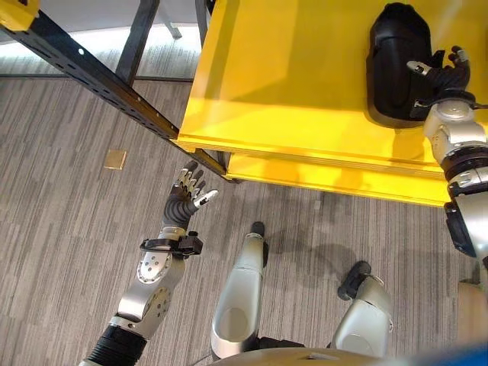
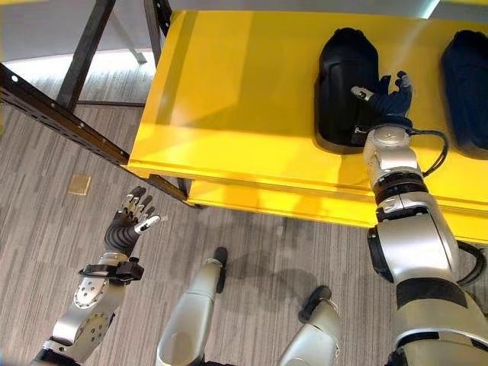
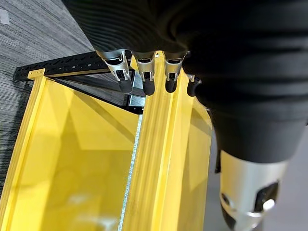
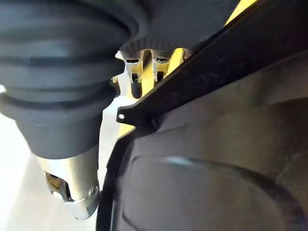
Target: Move parts from the plastic box to the shelf.
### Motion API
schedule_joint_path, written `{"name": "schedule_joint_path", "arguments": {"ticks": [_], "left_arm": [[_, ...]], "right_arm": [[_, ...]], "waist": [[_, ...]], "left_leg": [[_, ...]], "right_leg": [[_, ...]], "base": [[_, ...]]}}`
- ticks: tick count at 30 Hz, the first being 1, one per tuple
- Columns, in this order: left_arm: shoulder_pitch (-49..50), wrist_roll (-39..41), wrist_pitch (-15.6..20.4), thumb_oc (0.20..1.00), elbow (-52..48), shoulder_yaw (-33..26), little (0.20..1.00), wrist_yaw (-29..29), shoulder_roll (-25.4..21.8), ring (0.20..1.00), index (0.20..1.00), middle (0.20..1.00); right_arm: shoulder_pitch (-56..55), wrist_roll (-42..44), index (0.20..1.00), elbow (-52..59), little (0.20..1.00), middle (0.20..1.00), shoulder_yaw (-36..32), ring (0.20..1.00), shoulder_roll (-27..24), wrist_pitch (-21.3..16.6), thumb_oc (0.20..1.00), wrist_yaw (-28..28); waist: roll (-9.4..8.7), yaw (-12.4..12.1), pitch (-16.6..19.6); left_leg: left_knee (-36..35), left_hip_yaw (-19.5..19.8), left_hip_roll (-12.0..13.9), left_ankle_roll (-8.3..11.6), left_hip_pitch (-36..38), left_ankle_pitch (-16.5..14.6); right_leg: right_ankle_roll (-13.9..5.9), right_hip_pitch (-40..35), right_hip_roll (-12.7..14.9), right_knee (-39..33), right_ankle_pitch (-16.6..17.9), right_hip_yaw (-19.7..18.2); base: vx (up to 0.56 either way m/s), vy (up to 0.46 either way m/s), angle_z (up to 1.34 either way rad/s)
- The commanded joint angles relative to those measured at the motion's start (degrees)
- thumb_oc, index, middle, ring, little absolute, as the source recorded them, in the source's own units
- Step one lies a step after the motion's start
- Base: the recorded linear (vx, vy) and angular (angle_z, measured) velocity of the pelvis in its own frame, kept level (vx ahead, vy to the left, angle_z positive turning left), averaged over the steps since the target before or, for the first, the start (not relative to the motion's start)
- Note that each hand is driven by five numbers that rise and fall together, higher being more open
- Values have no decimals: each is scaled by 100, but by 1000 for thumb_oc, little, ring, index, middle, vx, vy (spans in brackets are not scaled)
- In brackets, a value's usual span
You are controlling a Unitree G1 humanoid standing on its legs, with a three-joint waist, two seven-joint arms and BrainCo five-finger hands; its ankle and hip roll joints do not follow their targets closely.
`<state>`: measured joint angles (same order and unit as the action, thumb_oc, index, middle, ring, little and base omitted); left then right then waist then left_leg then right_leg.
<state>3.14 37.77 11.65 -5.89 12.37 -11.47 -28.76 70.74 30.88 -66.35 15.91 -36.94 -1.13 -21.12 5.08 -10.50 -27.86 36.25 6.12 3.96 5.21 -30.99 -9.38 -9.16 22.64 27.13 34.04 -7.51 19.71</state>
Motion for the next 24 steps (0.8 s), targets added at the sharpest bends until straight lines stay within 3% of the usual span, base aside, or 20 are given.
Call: {"name": "schedule_joint_path", "arguments": {"ticks": [1, 12, 24], "left_arm": [[-47, 153, 274, 1000, -83, -90, 1000, 30, -279, 1000, 1000, 1000], [-56, 147, 253, 1000, -63, -82, 1000, 21, -282, 1000, 1000, 1000], [19, 114, 319, 1000, -132, -223, 1000, -3, -334, 1000, 1000, 1000]], "right_arm": [[127, 281, 1000, 199, 1000, 1000, -169, 1000, -136, -411, 1000, -137], [87, 396, 1000, 108, 1000, 1000, -304, 1000, -120, -404, 1000, -168], [677, -1161, 1000, 803, 1000, 1000, 1020, 1000, -1178, -163, 1000, -169]], "waist": [[-72, -95, 54], [-67, -142, 50], [-304, 17, 39]], "left_leg": [[-57, -91, -123, -283, -53, -96], [19, -98, -130, -310, -67, -144], [-2, -133, -35, -282, -22, -124]], "right_leg": [[225, -259, -363, 987, -788, -151], [188, -297, -351, 987, -747, -151], [217, -258, -430, 965, -716, -226]], "base": [[0, 0, 0], [-2, 9, 0], [-3, 0, -1]]}}
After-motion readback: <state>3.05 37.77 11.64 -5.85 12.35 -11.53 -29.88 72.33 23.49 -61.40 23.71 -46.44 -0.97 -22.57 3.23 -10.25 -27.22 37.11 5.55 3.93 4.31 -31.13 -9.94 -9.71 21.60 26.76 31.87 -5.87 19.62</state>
